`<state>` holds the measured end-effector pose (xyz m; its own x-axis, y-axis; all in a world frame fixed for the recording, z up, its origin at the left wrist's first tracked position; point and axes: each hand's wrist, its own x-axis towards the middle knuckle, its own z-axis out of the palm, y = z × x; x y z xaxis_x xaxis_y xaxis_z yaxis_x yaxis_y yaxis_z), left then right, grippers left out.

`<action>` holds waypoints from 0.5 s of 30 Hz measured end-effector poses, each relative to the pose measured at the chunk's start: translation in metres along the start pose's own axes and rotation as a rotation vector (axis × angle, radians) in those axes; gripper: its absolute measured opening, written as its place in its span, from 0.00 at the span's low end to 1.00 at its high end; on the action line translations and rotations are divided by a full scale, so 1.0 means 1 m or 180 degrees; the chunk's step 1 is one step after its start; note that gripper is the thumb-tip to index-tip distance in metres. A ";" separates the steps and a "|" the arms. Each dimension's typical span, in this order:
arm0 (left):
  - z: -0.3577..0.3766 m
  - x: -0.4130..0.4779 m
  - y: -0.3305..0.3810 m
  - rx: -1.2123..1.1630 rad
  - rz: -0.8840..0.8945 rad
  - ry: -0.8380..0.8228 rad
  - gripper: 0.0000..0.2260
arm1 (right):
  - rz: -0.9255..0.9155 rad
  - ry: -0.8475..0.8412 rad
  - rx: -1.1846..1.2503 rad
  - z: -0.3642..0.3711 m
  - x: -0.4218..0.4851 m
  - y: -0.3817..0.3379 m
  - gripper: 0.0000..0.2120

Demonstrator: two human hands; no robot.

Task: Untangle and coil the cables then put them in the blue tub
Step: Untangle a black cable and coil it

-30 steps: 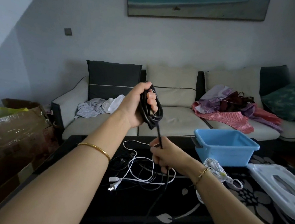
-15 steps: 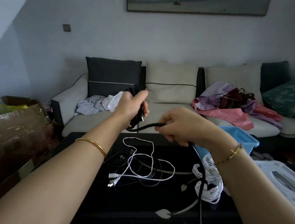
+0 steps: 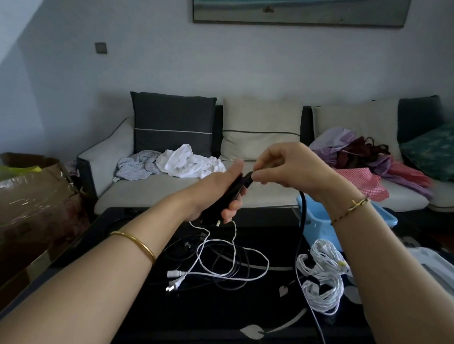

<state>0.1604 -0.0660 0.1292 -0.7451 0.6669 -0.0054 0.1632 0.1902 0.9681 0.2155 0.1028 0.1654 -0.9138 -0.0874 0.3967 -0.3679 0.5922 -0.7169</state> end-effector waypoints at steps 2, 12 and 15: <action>-0.001 -0.003 0.000 -0.0199 -0.0130 -0.0230 0.25 | -0.0023 0.0055 0.0433 0.000 0.001 0.009 0.05; -0.001 -0.007 -0.005 -0.1191 -0.0454 -0.1079 0.16 | 0.0055 0.0465 0.1719 0.035 0.001 0.059 0.13; 0.002 -0.006 -0.009 -0.1498 -0.0444 -0.1109 0.16 | 0.0097 0.0730 0.2105 0.047 -0.002 0.061 0.15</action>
<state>0.1645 -0.0702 0.1200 -0.4701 0.8706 -0.1452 -0.2838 0.0067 0.9588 0.1866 0.1017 0.0942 -0.8927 0.1359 0.4297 -0.4368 -0.0263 -0.8992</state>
